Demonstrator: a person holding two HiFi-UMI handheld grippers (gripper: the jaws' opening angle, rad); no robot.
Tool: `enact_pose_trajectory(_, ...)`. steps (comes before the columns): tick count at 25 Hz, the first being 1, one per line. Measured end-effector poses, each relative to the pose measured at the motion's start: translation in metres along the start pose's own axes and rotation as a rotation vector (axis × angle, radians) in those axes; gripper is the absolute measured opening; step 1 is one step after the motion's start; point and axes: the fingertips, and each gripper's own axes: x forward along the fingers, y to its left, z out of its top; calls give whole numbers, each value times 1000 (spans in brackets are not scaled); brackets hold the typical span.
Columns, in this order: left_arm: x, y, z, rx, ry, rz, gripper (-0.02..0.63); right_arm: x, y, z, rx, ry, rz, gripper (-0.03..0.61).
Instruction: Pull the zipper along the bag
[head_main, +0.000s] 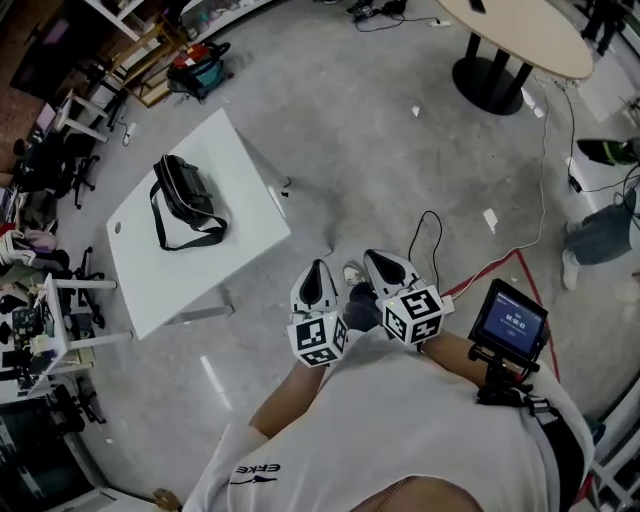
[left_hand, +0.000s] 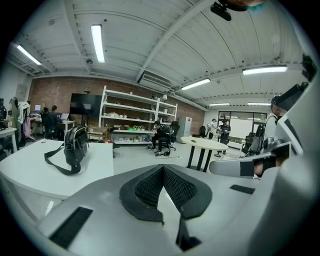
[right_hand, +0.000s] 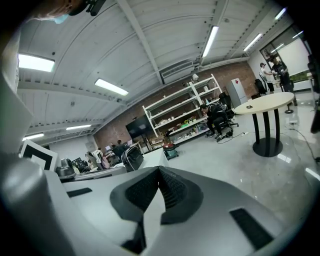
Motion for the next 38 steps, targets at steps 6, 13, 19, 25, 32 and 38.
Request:
enact_pose_trajectory(6, 72, -3, 17, -1, -4, -67, 3, 39, -42, 30, -12, -13, -60, 4)
enact_pose_trajectory(13, 161, 14, 73, -11, -49, -124, 3, 104, -77, 96, -47, -43, -108, 5)
enact_pose_trajectory(19, 209, 44, 91, -17, -51, -124, 3, 152, -87, 115, -58, -30, -123, 5)
enact_pose_trajectory(25, 234, 59, 89, -50, -20, -97, 3, 183, -100, 130, -64, -7, -114, 5)
enact_pose_trajectory(32, 266, 78, 95, -67, 3, -48, 3, 223, -110, 143, -77, 22, -51, 5)
enact_pose_trajectory(38, 328, 83, 120, -81, -4, 47, 3, 278, -153, 189, -91, 30, 32, 5)
